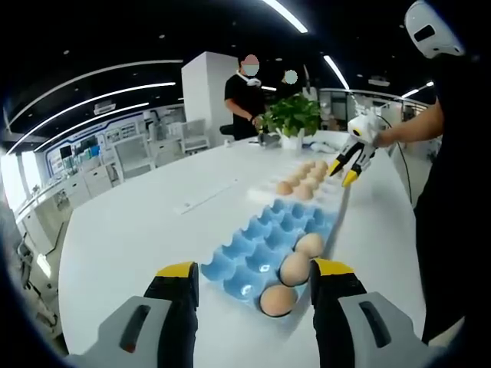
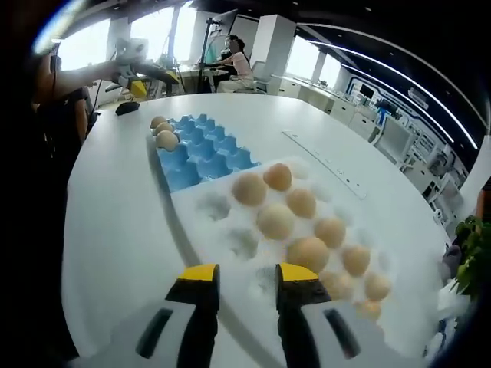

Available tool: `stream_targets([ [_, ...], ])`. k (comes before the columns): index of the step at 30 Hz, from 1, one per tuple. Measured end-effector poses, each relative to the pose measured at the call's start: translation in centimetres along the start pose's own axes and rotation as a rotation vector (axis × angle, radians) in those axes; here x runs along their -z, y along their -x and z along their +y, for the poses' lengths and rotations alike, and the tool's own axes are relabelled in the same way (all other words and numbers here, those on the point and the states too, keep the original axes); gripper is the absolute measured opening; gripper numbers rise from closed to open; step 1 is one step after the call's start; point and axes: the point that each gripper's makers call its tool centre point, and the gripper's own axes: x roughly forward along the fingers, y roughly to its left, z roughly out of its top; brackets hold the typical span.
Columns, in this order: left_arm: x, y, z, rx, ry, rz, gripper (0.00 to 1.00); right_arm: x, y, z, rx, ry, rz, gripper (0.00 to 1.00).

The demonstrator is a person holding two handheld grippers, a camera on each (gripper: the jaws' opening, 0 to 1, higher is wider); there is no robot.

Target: Place the egg into an empty slot of the egg tray after lifting it from the table, then release the egg inside the slot.

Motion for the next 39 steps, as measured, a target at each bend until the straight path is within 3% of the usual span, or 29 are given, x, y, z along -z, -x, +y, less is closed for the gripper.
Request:
stream_targets([
  [8, 0.0, 0.0, -0.2, 0.009, 0.003, 0.002, 0.56, 1.3, 1.1, -2.0, 0.070, -0.040, 0.013, 0.29],
  [12, 0.0, -0.1, 0.1, -0.006, -0.007, -0.007, 0.61, 2.1, 1.7, -3.3, 0.128, -0.062, 0.028, 0.29],
  [17, -0.2, -0.1, 0.1, -0.003, -0.023, -0.018, 0.60, 3.2, 2.1, -4.3, 0.176, -0.075, 0.063, 0.29],
  [23, 0.2, 0.0, 0.2, -0.004, -0.003, -0.006, 0.61, 4.4, 2.1, -4.5, 0.190, -0.102, 0.094, 0.29],
  [28, 0.3, 0.0, 0.2, -0.007, -0.005, -0.005, 0.61, 4.4, 2.1, -4.6, 0.183, -0.168, 0.079, 0.29],
  [35, 0.0, 0.1, 0.3, -0.011, -0.008, -0.009, 0.60, 5.0, 1.8, -4.6, 0.143, -0.358, 0.093, 0.29],
  [39, 0.0, 0.1, 0.4, -0.015, -0.008, -0.008, 0.60, 5.3, 1.6, -4.8, 0.115, -0.366, 0.100, 0.29],
])
